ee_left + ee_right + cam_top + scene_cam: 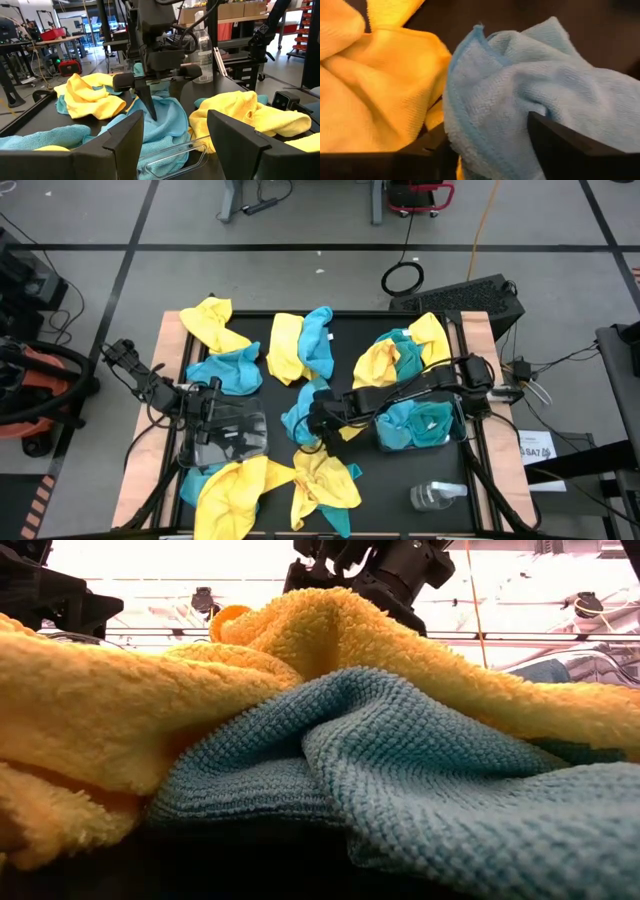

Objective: Sort microfiber towel by color & place in baskets
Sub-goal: Put the blue microfiber towel into the right transparent bin

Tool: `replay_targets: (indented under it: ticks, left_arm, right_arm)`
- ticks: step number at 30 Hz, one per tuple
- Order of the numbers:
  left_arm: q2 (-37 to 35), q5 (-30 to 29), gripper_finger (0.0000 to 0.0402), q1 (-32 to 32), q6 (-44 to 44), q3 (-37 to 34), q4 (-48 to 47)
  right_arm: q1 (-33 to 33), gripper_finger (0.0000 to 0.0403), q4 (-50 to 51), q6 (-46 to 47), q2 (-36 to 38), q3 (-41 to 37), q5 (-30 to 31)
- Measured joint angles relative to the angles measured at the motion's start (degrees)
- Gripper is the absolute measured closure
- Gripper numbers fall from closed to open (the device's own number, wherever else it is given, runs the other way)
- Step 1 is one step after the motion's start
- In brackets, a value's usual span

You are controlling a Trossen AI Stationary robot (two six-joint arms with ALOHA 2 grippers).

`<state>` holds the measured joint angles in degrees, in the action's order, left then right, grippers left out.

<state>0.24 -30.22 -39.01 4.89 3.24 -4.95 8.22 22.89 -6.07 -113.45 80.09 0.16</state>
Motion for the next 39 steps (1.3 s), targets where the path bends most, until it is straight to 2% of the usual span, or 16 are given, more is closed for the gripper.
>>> replay_targets:
  ticks: [13,19,22,39]
  left_arm:
    - [0.0,0.0,0.0176,0.0,0.0,0.0,0.0]
    - [0.0,0.0,0.0176,0.0,0.0,0.0,0.0]
    - [0.0,0.0,0.0176,0.0,0.0,0.0,0.0]
    - [0.0,0.0,0.0176,0.0,0.0,0.0,0.0]
  right_arm:
    - [-1.2,0.0389,0.1,-0.6,-2.8,0.0,-0.1]
    - [-1.2,0.0397,1.6,0.5,2.0,0.0,0.4]
    - [-0.7,0.0399,3.3,0.6,6.4,0.0,3.5]
    - [8.1,0.0402,10.5,-2.4,40.8,0.0,22.5]
